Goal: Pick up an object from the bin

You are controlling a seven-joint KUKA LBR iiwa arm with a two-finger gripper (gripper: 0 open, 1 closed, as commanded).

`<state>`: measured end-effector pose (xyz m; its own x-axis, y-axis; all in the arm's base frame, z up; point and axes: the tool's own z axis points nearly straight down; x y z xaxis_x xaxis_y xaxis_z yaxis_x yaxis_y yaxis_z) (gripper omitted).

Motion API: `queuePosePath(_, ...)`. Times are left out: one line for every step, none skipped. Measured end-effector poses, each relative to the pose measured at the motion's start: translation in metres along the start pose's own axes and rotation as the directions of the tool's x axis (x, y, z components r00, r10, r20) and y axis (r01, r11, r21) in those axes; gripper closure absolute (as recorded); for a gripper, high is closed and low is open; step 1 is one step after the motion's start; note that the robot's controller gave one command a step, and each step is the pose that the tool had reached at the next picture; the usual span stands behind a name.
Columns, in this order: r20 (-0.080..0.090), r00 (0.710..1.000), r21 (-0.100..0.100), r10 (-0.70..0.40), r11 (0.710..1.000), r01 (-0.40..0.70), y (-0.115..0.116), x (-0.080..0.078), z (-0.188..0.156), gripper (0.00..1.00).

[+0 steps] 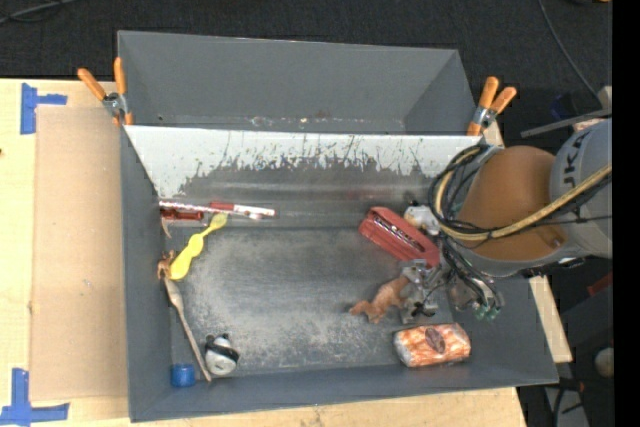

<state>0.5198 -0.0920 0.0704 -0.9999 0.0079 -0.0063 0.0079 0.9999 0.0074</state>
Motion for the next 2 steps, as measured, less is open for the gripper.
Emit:
queuePosePath(0.0, 1.0, 0.0, 0.0, 1.0, 0.0, 0.0, 0.0, 0.0, 1.0)
queuePosePath(0.0, 1.0, -0.002, 0.007, 1.0, -0.007, 0.005, -0.001, -0.031, 1.0)
